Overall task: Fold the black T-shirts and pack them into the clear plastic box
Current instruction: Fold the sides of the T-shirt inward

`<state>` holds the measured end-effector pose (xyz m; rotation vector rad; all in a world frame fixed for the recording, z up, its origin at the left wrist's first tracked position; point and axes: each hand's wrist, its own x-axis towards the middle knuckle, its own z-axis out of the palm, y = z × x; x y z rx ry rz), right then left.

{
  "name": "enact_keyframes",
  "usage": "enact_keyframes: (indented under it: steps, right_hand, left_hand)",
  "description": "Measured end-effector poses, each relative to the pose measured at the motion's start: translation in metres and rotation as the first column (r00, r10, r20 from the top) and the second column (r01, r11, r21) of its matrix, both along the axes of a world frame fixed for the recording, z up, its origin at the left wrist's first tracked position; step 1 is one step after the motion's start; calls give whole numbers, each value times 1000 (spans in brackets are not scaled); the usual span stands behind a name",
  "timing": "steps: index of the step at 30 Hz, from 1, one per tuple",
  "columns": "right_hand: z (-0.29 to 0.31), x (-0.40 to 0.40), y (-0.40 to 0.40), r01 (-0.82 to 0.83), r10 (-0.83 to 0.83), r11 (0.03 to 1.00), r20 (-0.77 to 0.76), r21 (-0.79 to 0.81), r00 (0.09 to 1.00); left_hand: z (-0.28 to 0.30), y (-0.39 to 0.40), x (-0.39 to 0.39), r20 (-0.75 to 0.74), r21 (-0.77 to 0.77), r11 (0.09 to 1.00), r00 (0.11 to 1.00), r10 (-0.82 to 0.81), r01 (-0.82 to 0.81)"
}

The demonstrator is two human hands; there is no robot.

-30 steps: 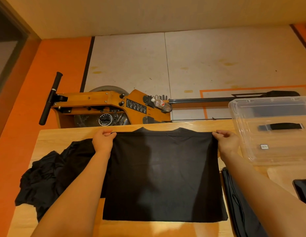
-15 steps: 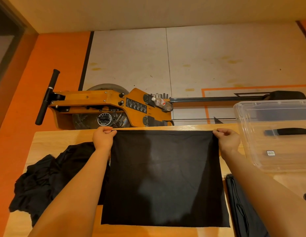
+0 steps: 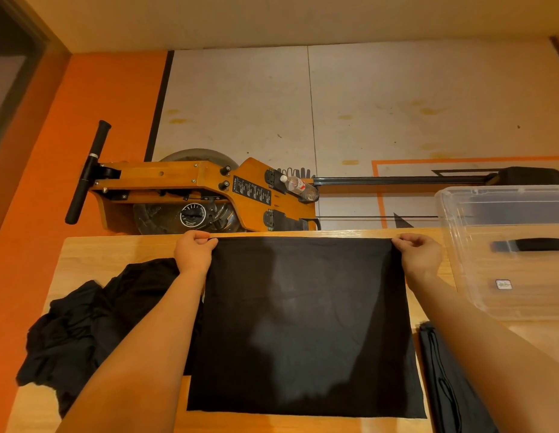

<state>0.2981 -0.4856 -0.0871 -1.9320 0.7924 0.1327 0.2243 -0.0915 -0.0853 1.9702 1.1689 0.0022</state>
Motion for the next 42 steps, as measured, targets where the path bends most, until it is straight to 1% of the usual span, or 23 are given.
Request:
enact_keyframes:
  steps: [2,4,5,7,9,12,14,15,16,19,21,25,27,29,30,33,36,39,42]
  right_hand:
    - [3,-1,4,-82,83,994,11,-71,996]
    - [6,-6,10,-179,200,955,68,-235,977]
    - [8,-11,15,-217,263,920,104,-328,959]
    - [10,-28,27,-296,402,832,143,-469,904]
    - [8,-53,44,-396,531,745,120,-537,839]
    - [3,-100,69,-538,685,603,37,-588,727]
    - [-3,-134,83,-604,747,529,-10,-596,665]
    - [-8,-150,88,-624,768,498,-27,-602,639]
    - [-12,-166,93,-639,785,472,-40,-608,618]
    - [-22,-208,104,-671,818,414,-72,-615,571]
    - [-25,-228,108,-686,838,375,-88,-624,538]
    - [-31,-249,99,-699,840,272,-191,-661,508]
    - [-33,-254,89,-707,824,240,-245,-665,511]
    - [-35,-254,76,-708,808,225,-279,-669,520]
    - [-35,-254,68,-701,794,238,-280,-672,539]
    - [-35,-254,36,-647,719,339,-256,-683,646]
    - [-34,-258,4,-603,654,387,-253,-698,713]
    - [-33,-265,-9,-585,635,403,-245,-704,733]
    - [-33,-275,-11,-594,634,374,-270,-712,724]
  left_hand:
    - [1,-1,-1,-4,20,1000,1000,-9,9]
    - [5,-4,-2,15,98,994,999,-40,39]
    - [7,-6,-5,19,179,981,997,-80,75]
    - [12,-14,-13,18,352,919,981,-196,177]
    - [15,-28,-27,5,434,853,946,-324,290]
    - [11,-58,-59,-66,455,754,862,-502,474]
    - [3,-79,-84,-127,480,656,786,-606,583]
    - [0,-91,-97,-147,482,624,758,-635,616]
    - [-3,-103,-111,-153,471,617,747,-647,631]
    - [-9,-131,-150,-129,421,668,769,-626,614]
    - [-13,-142,-175,-161,412,664,767,-621,624]
    - [-23,-142,-216,-354,390,532,656,-667,751]
    - [-29,-132,-229,-398,393,487,622,-674,780]
    - [-36,-118,-239,-422,424,441,603,-677,792]
    - [-38,-109,-242,-430,441,428,604,-671,789]
    - [-39,-86,-251,-453,458,450,637,-624,766]
    - [-37,-76,-257,-448,473,483,673,-588,737]
    - [-34,-78,-262,-441,467,511,692,-572,721]
    - [-33,-78,-272,-459,439,509,672,-582,740]
